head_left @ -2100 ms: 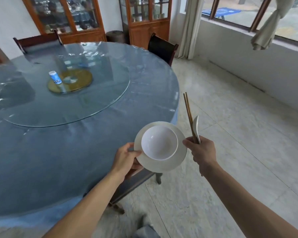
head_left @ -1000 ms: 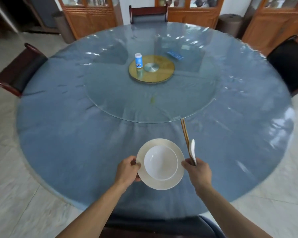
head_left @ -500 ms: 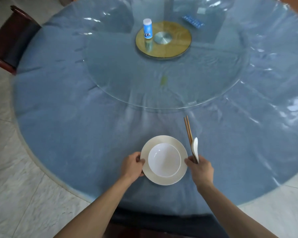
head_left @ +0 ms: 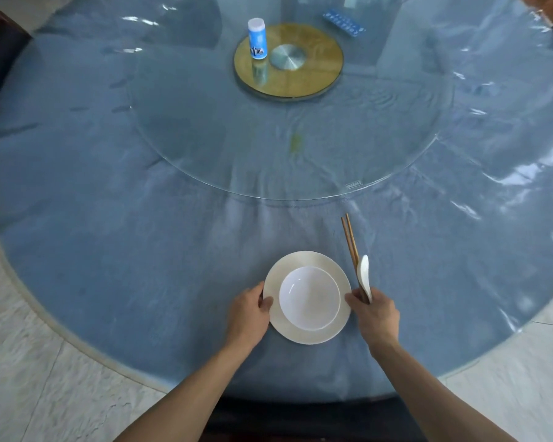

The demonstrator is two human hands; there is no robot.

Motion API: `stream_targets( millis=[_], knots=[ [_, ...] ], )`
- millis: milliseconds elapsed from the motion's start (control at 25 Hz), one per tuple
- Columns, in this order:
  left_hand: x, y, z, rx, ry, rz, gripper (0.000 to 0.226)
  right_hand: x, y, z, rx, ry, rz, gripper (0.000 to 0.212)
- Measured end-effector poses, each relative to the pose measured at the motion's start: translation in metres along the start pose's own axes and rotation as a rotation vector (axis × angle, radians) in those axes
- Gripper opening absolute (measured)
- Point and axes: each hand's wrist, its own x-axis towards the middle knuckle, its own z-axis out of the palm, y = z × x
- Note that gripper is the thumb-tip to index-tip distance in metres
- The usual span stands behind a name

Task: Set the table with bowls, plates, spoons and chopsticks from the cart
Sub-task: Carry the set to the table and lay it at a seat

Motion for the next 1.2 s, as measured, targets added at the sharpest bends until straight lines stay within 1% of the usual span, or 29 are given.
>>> stream_targets(
  millis=[120,240,400,480,560,600,680,720,760,800,840,920,1000,1080,1160,1200],
  knots=[
    [0.000,-0.001,0.000,0.081,0.034,0.066,0.021,0.000,0.000,0.000,-0.012,-0.005,-0.012,0.014],
    [-0.001,-0.002,-0.001,0.122,0.014,0.084,0.021,-0.005,-0.002,-0.003,-0.035,-0.003,-0.024,0.016],
    [-0.006,0.000,-0.005,0.082,0.025,0.071,0.021,-0.015,-0.002,-0.020,-0.014,0.009,-0.047,0.038],
    [-0.013,0.002,-0.008,0.060,0.050,0.037,0.026,-0.023,-0.002,-0.029,-0.027,-0.037,-0.065,0.043],
    [-0.025,0.005,-0.012,0.035,0.122,0.014,0.016,-0.032,-0.002,-0.037,0.019,-0.108,-0.064,0.044],
    [-0.032,0.009,-0.014,0.000,0.165,0.018,0.010,-0.036,-0.003,-0.041,0.083,-0.156,-0.051,0.042],
    [-0.049,0.023,-0.015,-0.070,0.216,0.076,0.014,-0.045,-0.007,-0.045,0.153,-0.230,-0.053,0.033],
    [-0.057,0.033,-0.013,-0.102,0.192,0.131,0.014,-0.051,-0.010,-0.046,0.113,-0.233,-0.089,0.030],
    [-0.066,0.045,-0.008,-0.146,0.133,0.195,0.012,-0.058,-0.012,-0.045,0.029,-0.216,-0.152,0.029],
    [-0.072,0.059,-0.002,-0.197,0.051,0.241,0.010,-0.066,-0.013,-0.043,-0.063,-0.191,-0.222,0.028],
    [-0.077,0.074,0.006,-0.255,-0.032,0.252,0.009,-0.074,-0.014,-0.041,-0.138,-0.165,-0.284,0.029],
    [-0.082,0.095,0.017,-0.386,-0.137,0.167,0.013,-0.086,-0.014,-0.037,-0.219,-0.136,-0.361,0.029],
    [-0.087,0.100,0.024,-0.471,-0.154,0.065,0.017,-0.094,-0.009,-0.037,-0.286,-0.123,-0.383,0.026],
    [-0.092,0.097,0.027,-0.490,-0.154,0.018,0.021,-0.097,-0.004,-0.037,-0.317,-0.145,-0.397,0.025],
    [-0.095,0.094,0.028,-0.530,-0.150,-0.034,0.023,-0.098,-0.001,-0.037,-0.275,-0.207,-0.395,0.026],
    [-0.095,0.094,0.027,-0.559,-0.142,-0.076,0.023,-0.097,0.001,-0.038,-0.206,-0.249,-0.367,0.027]
  ],
)
